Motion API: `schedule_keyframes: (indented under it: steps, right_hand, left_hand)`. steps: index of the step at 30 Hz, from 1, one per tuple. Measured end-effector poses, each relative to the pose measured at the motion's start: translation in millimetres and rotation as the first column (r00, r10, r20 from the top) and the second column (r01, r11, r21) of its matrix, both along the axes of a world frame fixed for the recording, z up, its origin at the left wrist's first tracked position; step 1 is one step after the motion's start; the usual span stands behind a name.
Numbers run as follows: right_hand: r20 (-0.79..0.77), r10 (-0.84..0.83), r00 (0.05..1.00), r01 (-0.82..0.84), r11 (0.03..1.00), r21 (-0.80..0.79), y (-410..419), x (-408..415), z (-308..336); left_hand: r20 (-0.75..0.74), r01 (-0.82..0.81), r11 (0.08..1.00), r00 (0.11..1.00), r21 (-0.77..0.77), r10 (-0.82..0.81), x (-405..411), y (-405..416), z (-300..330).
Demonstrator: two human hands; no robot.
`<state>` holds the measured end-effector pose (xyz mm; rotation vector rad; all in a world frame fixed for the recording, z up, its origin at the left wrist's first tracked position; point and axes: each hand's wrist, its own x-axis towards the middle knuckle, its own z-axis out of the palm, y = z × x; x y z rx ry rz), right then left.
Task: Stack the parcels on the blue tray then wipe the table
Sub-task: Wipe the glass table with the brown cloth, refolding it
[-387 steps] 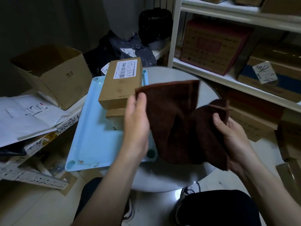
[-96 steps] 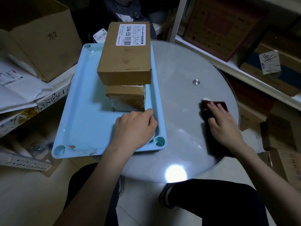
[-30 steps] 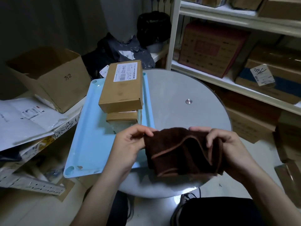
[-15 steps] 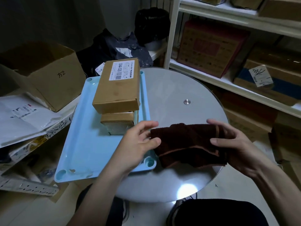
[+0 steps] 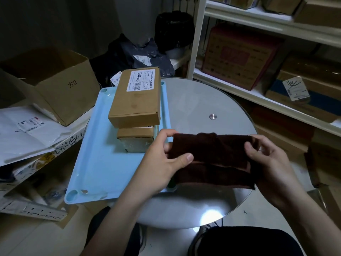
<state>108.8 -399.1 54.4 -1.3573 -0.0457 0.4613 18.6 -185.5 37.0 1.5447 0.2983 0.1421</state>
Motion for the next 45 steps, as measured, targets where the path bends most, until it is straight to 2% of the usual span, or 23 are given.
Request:
schedule_keyframes:
  steps: [3,6,8,10,12,14,16,17,18,19,20,22,23,25,26,28,31,33,36,38,40,43,45]
  right_hand:
    - [-0.046,-0.027,0.999,0.025,0.999,-0.028,-1,8,-4]
    - [0.128,0.107,0.986,-0.08,0.976,-0.204,-6,21,-11]
    - [0.187,0.161,0.969,-0.106,0.956,-0.273,-7,35,-14]
    - [0.245,0.114,0.963,-0.05,0.966,-0.254,-4,53,-17]
    - [0.33,0.021,0.944,0.055,0.974,-0.218,0,70,-18]
    - [0.387,0.01,0.922,0.108,0.953,-0.283,-1,85,-23]
    - [0.348,-0.012,0.937,0.164,0.897,-0.411,-11,93,-35]
    - [0.319,-0.058,0.946,0.211,0.856,-0.473,-14,93,-43]
    - [0.314,-0.093,0.945,0.255,0.808,-0.53,-13,88,-48]
    - [0.342,-0.089,0.936,0.283,0.767,-0.576,-7,81,-52]
    - [0.385,-0.043,0.922,0.288,0.74,-0.608,3,74,-56]
    - [0.453,0.14,0.88,0.237,0.698,-0.676,32,61,-64]
    - [0.452,0.252,0.856,0.213,0.625,-0.751,49,54,-70]
    - [0.383,0.402,0.832,0.239,0.364,-0.9,82,39,-84]
    - [0.342,0.447,0.827,0.253,0.248,-0.935,98,31,-90]
    - [0.3,0.559,0.773,0.264,0.147,-0.953,116,19,-96]
    - [0.193,0.728,0.658,0.174,0.103,-0.979,104,22,-85]
    - [0.163,0.71,0.685,0.156,0.075,-0.985,93,33,-72]
    - [0.275,0.563,0.779,0.235,0.144,-0.961,107,41,-81]
    - [0.307,0.569,0.762,0.28,0.138,-0.95,128,35,-99]
    - [0.307,0.666,0.68,0.289,0.142,-0.947,137,25,-109]
    - [0.286,0.83,0.479,0.285,0.162,-0.945,120,10,-110]
    - [0.298,0.832,0.468,0.295,0.17,-0.94,91,10,-112]
  left_hand:
    - [0.0,0.001,0.997,1.0,-0.079,-0.001,7,1,5]
    - [-0.032,-0.007,0.999,0.999,-0.033,0.006,10,3,2]
    - [-0.014,-0.007,0.994,1.0,0.11,0.009,14,-3,0]
    - [0.117,-0.064,0.937,0.993,0.343,0.025,20,-14,1]
    - [0.308,-0.137,0.803,0.949,0.58,-0.06,29,-24,4]
    - [0.352,-0.148,0.637,0.913,0.757,-0.206,37,-27,1]
    - [0.179,-0.039,0.425,0.939,0.905,-0.295,38,-25,-8]
    - [0.024,0.084,0.32,0.947,0.943,-0.319,37,-23,-15]
    - [-0.118,0.212,0.262,0.935,0.941,-0.334,33,-20,-23]
    - [-0.196,0.292,0.262,0.921,0.92,-0.337,30,-17,-29]
    - [-0.186,0.289,0.316,0.93,0.904,-0.317,26,-13,-34]
    - [-0.042,0.134,0.442,0.976,0.887,-0.211,18,-5,-34]
    - [0.025,0.05,0.462,0.988,0.885,-0.155,14,-1,-33]
    - [0.072,-0.053,0.433,0.997,0.9,-0.026,5,7,-30]
    - [0.043,-0.058,0.41,0.998,0.91,0.046,1,11,-30]
    - [-0.077,0.011,0.394,0.985,0.919,0.152,-2,22,-33]
    - [-0.217,0.109,0.425,0.952,0.899,0.215,-2,32,-40]
    - [-0.247,0.127,0.453,0.944,0.882,0.217,-1,34,-45]
    - [-0.262,0.133,0.485,0.942,0.864,0.209,-1,37,-53]
    - [-0.262,0.134,0.5,0.945,0.856,0.194,-2,38,-53]
    - [-0.245,0.142,0.475,0.956,0.868,0.163,0,38,-53]
    - [-0.223,0.142,0.437,0.965,0.888,0.138,4,37,-54]
    - [-0.219,0.137,0.445,0.966,0.885,0.138,3,38,-57]
